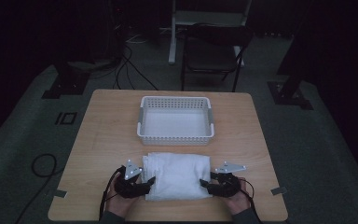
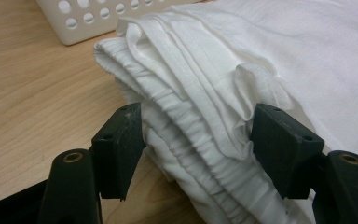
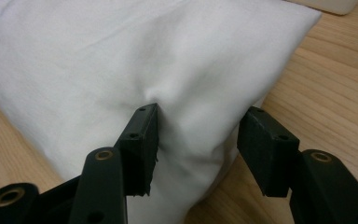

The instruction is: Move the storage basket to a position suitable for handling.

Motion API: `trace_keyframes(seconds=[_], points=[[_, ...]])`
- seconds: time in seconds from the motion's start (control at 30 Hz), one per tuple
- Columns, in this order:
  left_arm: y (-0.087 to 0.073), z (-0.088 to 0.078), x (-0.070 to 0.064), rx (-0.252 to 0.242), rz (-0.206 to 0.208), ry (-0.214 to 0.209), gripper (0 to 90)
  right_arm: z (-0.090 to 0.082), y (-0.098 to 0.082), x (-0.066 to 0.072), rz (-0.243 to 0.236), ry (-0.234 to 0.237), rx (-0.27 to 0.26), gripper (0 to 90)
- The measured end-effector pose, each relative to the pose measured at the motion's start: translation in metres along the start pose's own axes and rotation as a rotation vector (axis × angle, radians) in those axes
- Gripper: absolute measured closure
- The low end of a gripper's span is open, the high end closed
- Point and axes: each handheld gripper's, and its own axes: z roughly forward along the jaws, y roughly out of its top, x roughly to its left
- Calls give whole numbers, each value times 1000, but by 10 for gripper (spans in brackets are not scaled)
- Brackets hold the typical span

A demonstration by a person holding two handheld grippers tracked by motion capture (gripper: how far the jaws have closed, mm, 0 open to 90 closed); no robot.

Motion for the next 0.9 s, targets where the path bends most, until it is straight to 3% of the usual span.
trace_keyframes(seconds=[0.33,0.7,0.9], points=[[5,5,11,-5,-12,7,339,8,8,-3,7,-17,-10,457],[15,9,20,0,-7,46,338,21,23,-8,-11,-40,-14,448],[20,14,28,-3,-18,34,337,23,26,-11,-15,-52,-17,442]])
